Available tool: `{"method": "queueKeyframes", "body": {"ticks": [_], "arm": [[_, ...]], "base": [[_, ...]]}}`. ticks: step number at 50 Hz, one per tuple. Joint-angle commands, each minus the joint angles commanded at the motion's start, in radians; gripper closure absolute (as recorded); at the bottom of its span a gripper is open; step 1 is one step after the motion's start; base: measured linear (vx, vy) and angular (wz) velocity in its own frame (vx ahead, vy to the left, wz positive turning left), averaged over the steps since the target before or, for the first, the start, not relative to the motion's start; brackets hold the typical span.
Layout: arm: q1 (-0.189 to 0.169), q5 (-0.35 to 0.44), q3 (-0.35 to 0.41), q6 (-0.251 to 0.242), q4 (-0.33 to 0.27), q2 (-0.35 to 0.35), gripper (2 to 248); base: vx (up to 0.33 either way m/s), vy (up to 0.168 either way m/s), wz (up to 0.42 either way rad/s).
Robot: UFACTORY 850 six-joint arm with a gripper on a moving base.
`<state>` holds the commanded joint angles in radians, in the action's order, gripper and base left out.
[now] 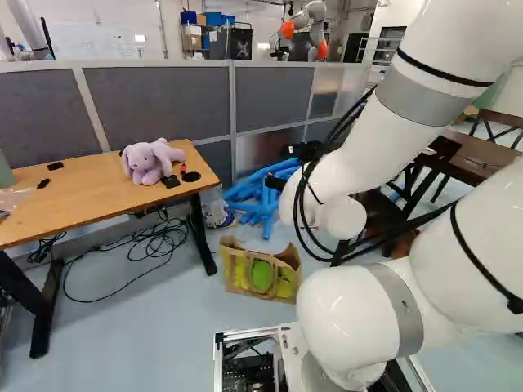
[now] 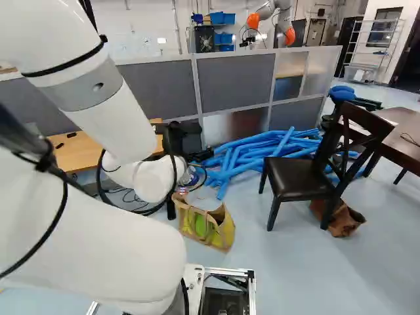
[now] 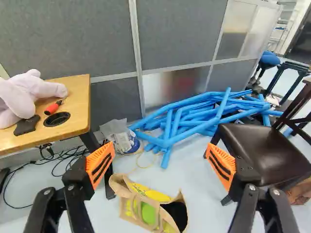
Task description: Pick up the bag on the ground and place it on the table
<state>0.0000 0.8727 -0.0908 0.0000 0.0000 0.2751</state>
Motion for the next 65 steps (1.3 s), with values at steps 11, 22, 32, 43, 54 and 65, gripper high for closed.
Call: {"method": "queueKeyframes", "body": {"ticks": [11,22,32,43,54,65], "arm": [[0.0,0.0,-0.011,0.0,0.0,-0.013,3],[0.0,0.0,-0.042,0.0,0.0,-0.068,3],[0.0,-0.001,-0.08,0.0,0.0,-0.14,3],[0.0,-0.012,-0.122,0.0,0.0,-0.217,3],[0.0,-0.026,-0.161,0.0,0.0,-0.287,3],[0.0,-0.039,-0.2,0.0,-0.008,-0.355,3]], "base": [[0.0,0.0,0.0],[0.0,0.0,0.0],[0.0,0.0,0.0],[0.0,0.0,0.0],[0.0,0.0,0.0],[0.0,0.0,0.0]]}}
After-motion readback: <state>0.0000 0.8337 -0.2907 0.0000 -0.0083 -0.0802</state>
